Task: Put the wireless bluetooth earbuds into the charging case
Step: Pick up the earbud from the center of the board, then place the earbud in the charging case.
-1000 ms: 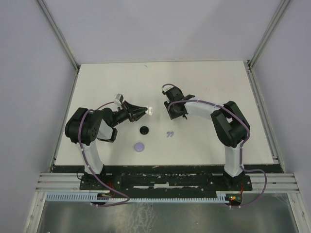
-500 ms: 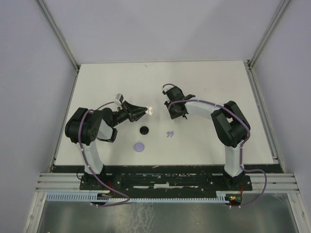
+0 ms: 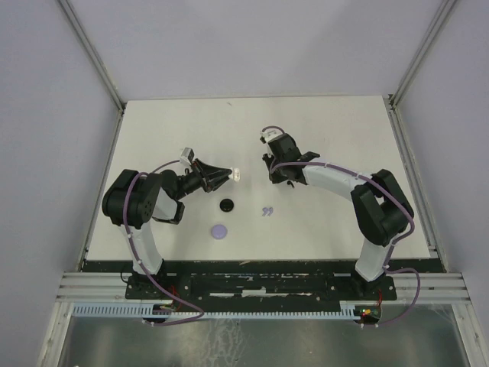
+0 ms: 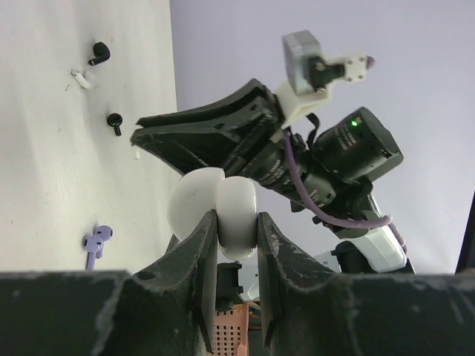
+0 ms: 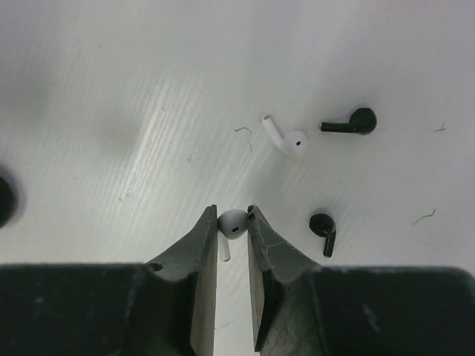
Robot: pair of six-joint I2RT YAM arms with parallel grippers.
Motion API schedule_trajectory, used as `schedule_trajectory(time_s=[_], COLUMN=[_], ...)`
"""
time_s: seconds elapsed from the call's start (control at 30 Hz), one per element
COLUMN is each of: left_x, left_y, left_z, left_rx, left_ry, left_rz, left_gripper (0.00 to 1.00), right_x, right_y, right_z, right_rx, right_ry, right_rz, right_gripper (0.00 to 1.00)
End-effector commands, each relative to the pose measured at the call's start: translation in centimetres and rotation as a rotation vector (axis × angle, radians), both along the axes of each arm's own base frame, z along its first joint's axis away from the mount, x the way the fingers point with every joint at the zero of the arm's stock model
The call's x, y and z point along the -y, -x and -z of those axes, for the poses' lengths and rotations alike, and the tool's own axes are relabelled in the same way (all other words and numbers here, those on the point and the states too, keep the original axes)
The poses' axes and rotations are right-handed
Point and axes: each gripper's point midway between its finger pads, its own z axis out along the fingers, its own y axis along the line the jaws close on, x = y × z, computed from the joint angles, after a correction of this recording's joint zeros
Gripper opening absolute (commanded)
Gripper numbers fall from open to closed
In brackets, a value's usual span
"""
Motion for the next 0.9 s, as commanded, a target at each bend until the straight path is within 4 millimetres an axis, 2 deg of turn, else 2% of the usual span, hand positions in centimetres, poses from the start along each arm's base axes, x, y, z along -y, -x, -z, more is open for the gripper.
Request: schedule_trajectory(time_s=[0.0, 0.17, 0.43, 0.87], left_x=[-0.2, -0.1, 0.3, 0.8], left_y=[1.2, 1.3, 1.6, 1.9], left_z=[-3.9, -4.1, -4.4, -4.8], left_rx=[0.191, 0.191, 0.194, 0.2], left_ry=[0.05, 0.054, 0.06, 0.067], left_rz=[0.029, 0.038, 0.052, 0.068], left_gripper=[0.03, 0.03, 0.03, 0.03], right_x=[-1.1, -1.3, -1.9, -2.6], right_y=[-2.2, -2.0, -0.8, 0.6], right_z=[-6.5, -10.1, -14.0, -17.2], right_rx=[0.21, 0.331, 0.407, 0.475], right_ry=[-0.145, -0.259, -0.376, -0.499], right_rz=[0.023, 0.009, -0.039, -0.124], right_gripper=[0.07, 0.07, 0.08, 0.07])
